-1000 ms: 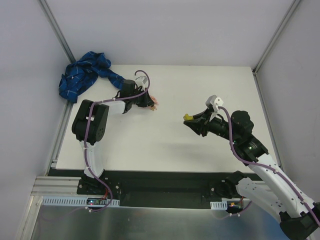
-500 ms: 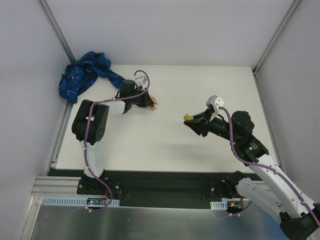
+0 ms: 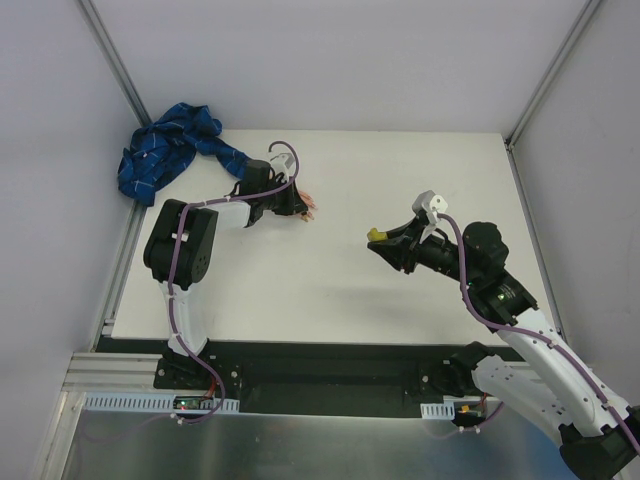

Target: Paint the nails

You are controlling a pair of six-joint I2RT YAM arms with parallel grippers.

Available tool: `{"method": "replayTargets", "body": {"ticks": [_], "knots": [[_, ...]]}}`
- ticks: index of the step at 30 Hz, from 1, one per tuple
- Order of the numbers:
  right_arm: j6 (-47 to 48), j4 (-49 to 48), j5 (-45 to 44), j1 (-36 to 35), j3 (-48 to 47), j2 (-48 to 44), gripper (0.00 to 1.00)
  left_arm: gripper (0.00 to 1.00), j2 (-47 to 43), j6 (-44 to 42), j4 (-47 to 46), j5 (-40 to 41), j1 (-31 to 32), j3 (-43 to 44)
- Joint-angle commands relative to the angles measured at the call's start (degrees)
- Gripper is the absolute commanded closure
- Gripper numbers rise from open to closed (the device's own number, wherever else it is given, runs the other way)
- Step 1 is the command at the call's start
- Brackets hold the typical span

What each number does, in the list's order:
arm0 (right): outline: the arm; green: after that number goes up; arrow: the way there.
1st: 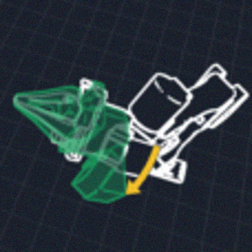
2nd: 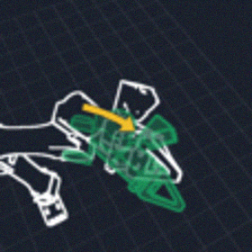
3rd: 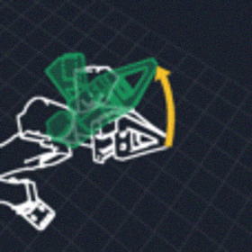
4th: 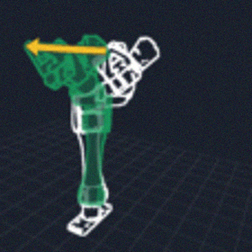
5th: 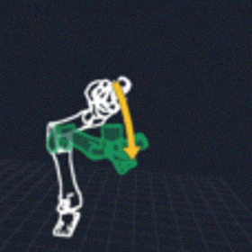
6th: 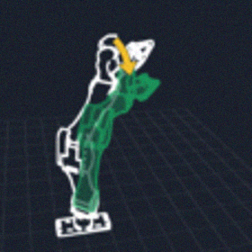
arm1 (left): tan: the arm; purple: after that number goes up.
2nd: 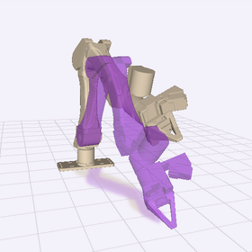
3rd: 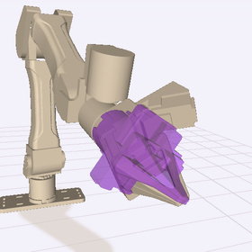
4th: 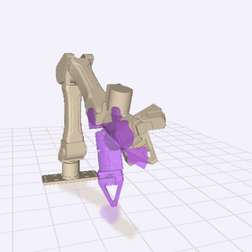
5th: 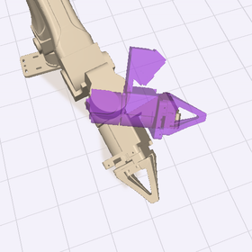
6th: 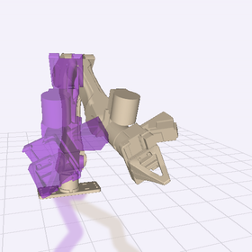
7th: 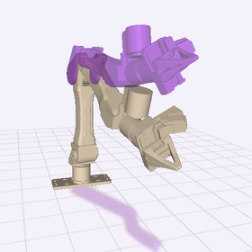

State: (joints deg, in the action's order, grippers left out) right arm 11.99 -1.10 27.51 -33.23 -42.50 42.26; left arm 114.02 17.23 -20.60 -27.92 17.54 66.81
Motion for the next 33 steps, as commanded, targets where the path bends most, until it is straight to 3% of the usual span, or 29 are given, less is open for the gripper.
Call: {"method": "replayTargets", "body": {"ticks": [1,33], "knots": [[-0.74,-3.82,1.5,0.27,-0.56,-1.04,1.0,1.0,-0.29,0.78,-1.19,0.32,-0.58,0.78],[-0.74,-3.91,2.11,0.27,-0.57,-0.69,1.0,1.0,0.33,1.93,-2.6,-0.55,-1.81,1.13]]}}
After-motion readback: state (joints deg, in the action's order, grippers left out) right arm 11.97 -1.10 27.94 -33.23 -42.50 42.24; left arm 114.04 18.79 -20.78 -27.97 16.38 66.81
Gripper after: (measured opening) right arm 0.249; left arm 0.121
